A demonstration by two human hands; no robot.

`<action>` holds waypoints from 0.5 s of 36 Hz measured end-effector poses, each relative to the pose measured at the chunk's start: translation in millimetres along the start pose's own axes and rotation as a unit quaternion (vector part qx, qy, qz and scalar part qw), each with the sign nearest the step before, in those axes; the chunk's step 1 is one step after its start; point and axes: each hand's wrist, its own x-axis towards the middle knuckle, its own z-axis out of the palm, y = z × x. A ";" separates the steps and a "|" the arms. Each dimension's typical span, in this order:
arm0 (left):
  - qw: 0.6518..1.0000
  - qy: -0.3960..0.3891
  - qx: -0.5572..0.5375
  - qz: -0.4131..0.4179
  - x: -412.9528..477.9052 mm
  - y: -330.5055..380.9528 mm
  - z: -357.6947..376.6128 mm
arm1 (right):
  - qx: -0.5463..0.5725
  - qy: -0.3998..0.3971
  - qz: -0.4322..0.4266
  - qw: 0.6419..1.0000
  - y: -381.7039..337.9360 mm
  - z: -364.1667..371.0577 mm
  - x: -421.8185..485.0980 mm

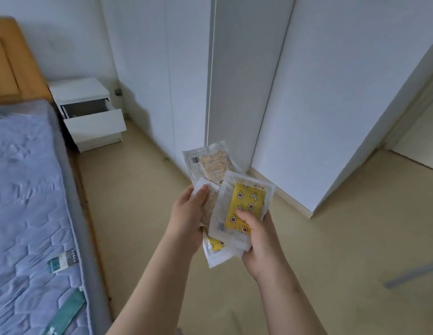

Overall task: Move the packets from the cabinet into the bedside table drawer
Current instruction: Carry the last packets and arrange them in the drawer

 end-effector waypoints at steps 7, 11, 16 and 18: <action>0.997 0.066 -0.028 0.024 131.4 51.8 -25.5 | -0.018 -0.030 0.036 0.999 12.5 70.8 136.0; 0.993 0.100 -0.047 0.042 212.6 105.4 -43.4 | -0.025 -0.057 0.055 0.997 14.3 132.8 218.2; 0.983 0.156 -0.076 0.068 298.8 162.4 -66.8 | -0.029 -0.104 0.071 0.992 19.1 201.9 307.7; 0.979 0.173 -0.085 0.067 327.9 176.3 -76.4 | -0.030 -0.109 0.085 0.990 25.0 221.7 337.4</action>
